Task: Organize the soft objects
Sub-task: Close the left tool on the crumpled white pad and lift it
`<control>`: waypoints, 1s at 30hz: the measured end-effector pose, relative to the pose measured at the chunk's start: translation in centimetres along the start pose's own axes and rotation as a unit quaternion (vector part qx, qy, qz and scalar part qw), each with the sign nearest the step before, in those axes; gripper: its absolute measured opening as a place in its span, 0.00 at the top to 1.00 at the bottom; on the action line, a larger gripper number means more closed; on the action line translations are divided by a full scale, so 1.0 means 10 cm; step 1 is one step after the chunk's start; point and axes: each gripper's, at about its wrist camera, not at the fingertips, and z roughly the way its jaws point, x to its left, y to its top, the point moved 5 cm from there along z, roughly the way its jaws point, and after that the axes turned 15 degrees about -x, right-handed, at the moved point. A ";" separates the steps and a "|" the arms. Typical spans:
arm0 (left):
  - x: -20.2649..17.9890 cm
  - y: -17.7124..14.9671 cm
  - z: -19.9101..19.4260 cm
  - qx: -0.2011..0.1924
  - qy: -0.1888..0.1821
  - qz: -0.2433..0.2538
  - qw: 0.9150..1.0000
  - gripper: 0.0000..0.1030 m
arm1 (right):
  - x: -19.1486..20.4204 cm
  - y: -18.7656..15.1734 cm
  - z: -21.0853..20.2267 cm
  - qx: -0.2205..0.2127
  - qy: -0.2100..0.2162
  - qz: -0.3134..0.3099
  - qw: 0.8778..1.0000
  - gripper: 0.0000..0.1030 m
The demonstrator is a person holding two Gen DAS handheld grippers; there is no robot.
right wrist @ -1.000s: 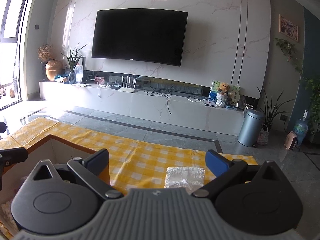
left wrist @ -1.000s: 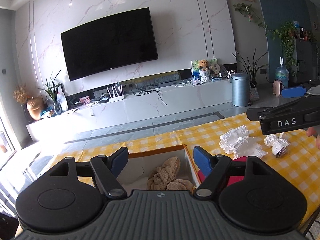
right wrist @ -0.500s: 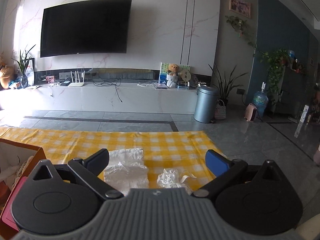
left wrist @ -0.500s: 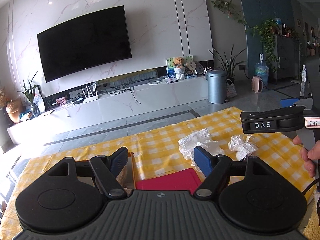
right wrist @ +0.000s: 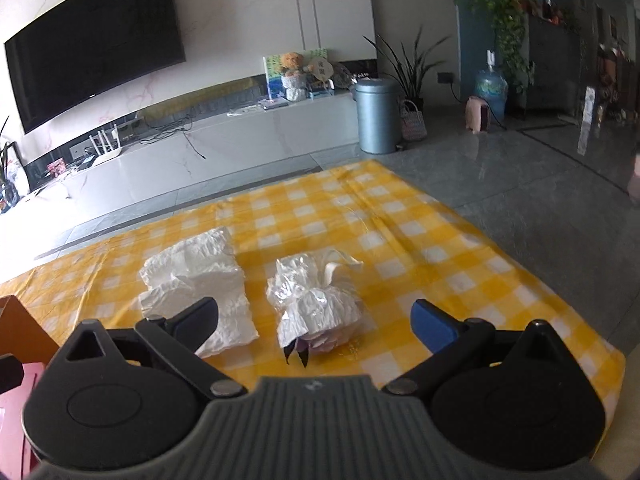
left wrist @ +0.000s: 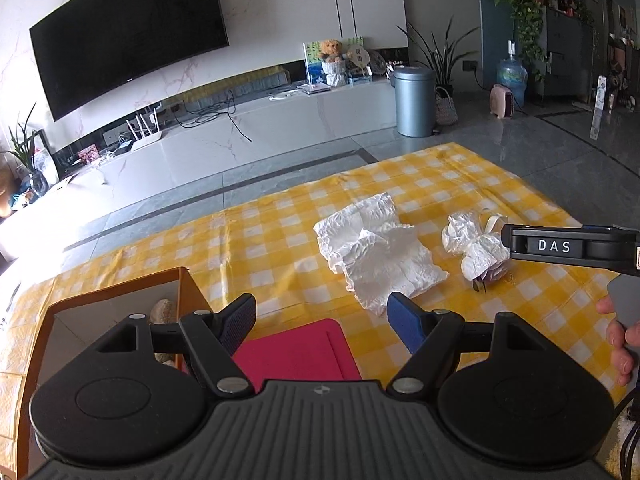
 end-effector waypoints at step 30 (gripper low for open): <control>-0.38 0.26 1.63 0.087 -0.112 0.079 0.987 0.14 | -0.15 -0.32 1.02 0.045 0.005 -0.032 0.998 0.02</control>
